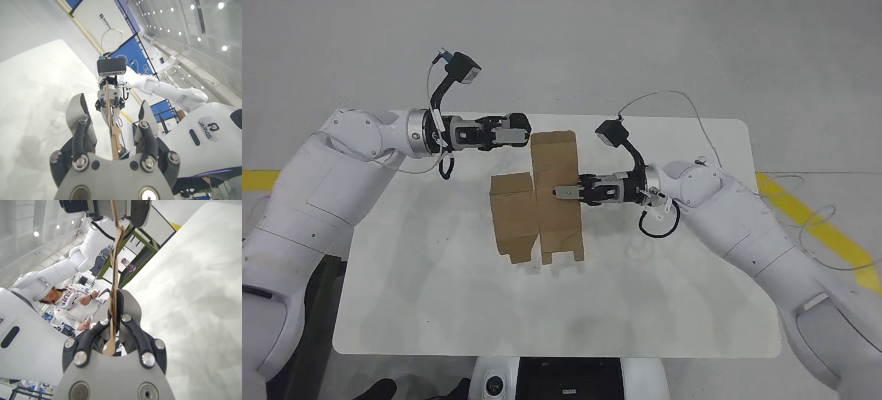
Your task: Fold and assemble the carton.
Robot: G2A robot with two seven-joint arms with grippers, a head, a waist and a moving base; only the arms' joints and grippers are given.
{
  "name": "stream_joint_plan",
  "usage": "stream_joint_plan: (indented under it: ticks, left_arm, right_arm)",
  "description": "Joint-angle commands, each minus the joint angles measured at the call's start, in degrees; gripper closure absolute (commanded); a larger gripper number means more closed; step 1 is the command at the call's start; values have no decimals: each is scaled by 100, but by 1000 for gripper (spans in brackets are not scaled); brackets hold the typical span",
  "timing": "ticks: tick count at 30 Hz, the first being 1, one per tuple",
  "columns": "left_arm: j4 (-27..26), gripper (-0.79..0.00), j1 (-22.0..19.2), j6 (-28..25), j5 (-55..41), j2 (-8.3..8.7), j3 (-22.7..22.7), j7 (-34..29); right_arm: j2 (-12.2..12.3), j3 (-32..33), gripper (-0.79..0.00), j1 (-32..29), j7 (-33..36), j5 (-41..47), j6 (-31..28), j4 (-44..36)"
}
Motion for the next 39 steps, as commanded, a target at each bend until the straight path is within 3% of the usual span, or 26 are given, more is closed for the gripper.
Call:
stream_joint_plan:
  ticks: [1, 10, 24, 34, 35, 36, 37, 38, 39]
  left_arm:
    - [183, -785, 46, -161, 104, 34, -47, 166]
    - [554, -785, 293, -586, 726, 15, 147, 593]
    - [219, -785, 704, -770, 1064, -35, 351, 777]
    - [41, -785, 966, -367, 157, -67, 208, 375]
    - [31, -739, 982, -321, 110, -72, 187, 328]
    - [32, -486, 999, -278, 72, -76, 164, 286]
    - [31, -299, 1017, -236, 35, -80, 142, 243]
    - [36, -145, 1034, -186, -1, -86, 121, 193]
    - [40, -62, 1048, -141, -46, -93, 98, 148]
  right_arm:
    - [24, 102, 0, -40, -43, 205, -43, 113]
    - [103, 629, 0, -206, -112, 599, 298, 343]
    - [175, 1187, 0, -687, -819, 29, 1165, -110]
    - [133, 1426, 0, -907, -986, -279, 1394, -339]
    - [123, 1442, 0, -915, -1004, -312, 1402, -351]
    - [112, 1453, 0, -926, -1020, -339, 1414, -365]
    - [101, 1467, 0, -935, -1033, -363, 1426, -372]
    - [91, 1482, 0, -942, -1048, -386, 1436, -372]
    - [79, 1494, 0, -947, -1052, -413, 1440, -380]
